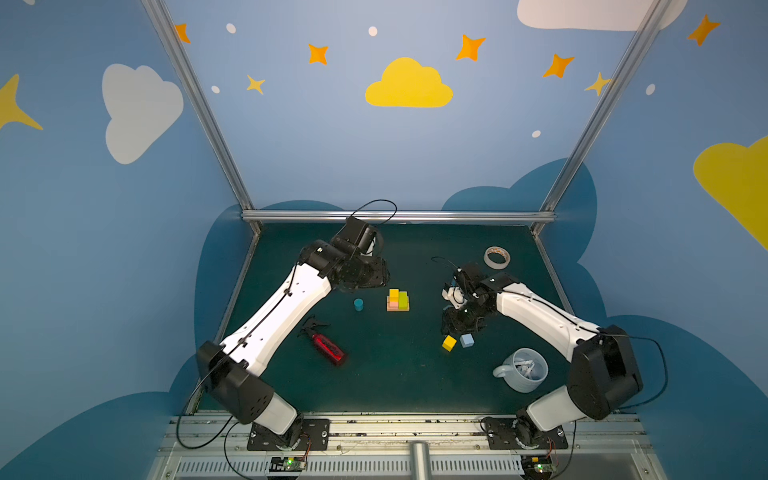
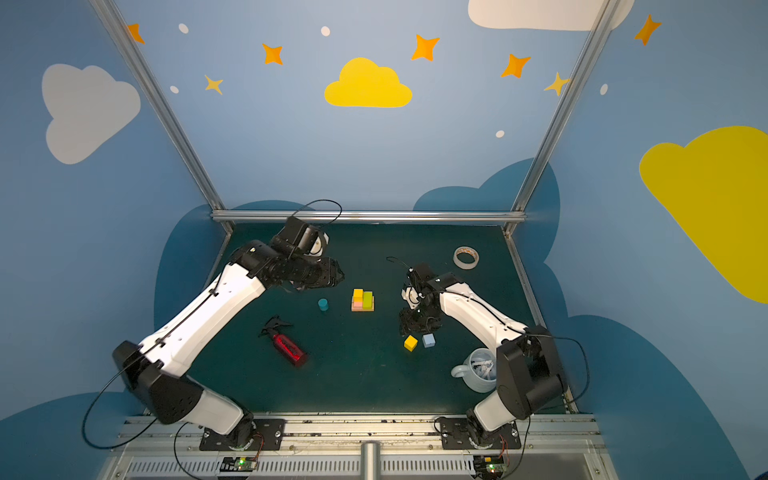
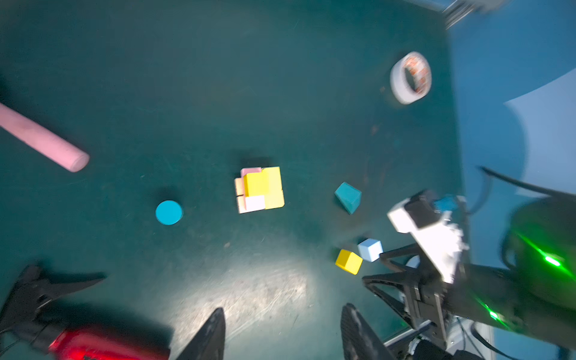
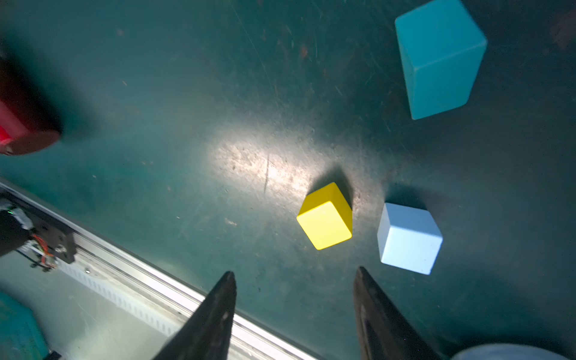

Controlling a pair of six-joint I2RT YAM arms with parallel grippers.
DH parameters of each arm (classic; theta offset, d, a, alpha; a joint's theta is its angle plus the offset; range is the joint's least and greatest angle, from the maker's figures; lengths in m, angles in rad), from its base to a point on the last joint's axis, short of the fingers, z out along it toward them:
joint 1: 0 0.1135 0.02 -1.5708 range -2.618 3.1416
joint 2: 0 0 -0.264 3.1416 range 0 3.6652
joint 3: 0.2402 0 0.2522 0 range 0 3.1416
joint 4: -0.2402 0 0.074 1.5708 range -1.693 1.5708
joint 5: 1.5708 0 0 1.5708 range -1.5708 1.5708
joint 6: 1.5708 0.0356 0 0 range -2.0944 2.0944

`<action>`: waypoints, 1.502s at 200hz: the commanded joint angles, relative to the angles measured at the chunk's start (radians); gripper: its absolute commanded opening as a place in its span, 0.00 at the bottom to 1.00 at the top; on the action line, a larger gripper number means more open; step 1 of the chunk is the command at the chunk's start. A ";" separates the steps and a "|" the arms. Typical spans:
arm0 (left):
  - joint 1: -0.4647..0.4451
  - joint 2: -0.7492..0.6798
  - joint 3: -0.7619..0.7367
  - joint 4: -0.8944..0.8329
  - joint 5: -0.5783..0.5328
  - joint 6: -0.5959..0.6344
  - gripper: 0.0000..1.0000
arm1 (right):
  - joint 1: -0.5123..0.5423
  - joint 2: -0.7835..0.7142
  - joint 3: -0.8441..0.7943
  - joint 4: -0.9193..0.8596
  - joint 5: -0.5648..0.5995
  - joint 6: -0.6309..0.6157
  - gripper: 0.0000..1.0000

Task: Build the wood block tower
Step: 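Open the left gripper and raise it off the yellow cube, then draw the left gripper back while the right gripper lowers over the other yellow cube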

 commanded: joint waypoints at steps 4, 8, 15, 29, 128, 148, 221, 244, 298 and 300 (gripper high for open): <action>0.005 -0.137 -0.141 0.199 0.012 -0.024 0.61 | 0.005 0.039 0.033 -0.071 0.023 -0.084 0.61; 0.005 -0.159 -0.160 0.208 0.006 -0.027 0.63 | 0.007 0.044 0.033 -0.074 0.022 -0.087 0.61; 0.006 -0.191 -0.189 0.220 -0.004 -0.032 0.64 | 0.009 0.053 0.036 -0.076 0.022 -0.096 0.62; 0.006 -0.245 -0.230 0.233 -0.010 -0.034 0.64 | 0.015 0.069 0.036 -0.074 0.033 -0.109 0.62; 0.007 -0.345 -0.322 0.209 -0.031 -0.034 0.63 | 0.071 0.164 0.034 -0.051 0.117 -0.130 0.61; 0.008 -0.350 -0.328 0.211 -0.037 -0.032 0.63 | 0.071 0.172 0.032 -0.049 0.154 -0.128 0.60; 0.010 -0.359 -0.344 0.188 -0.085 -0.048 0.61 | 0.075 0.196 0.023 -0.019 0.153 -0.120 0.50; 0.010 -0.369 -0.351 0.189 -0.092 -0.048 0.61 | 0.080 0.192 0.014 -0.010 0.142 -0.112 0.45; 0.009 -0.377 -0.358 0.174 -0.102 -0.053 0.60 | 0.104 0.212 0.011 0.003 0.128 -0.085 0.39; 0.010 -0.377 -0.358 0.174 -0.103 -0.053 0.60 | 0.105 0.212 0.011 0.003 0.127 -0.084 0.39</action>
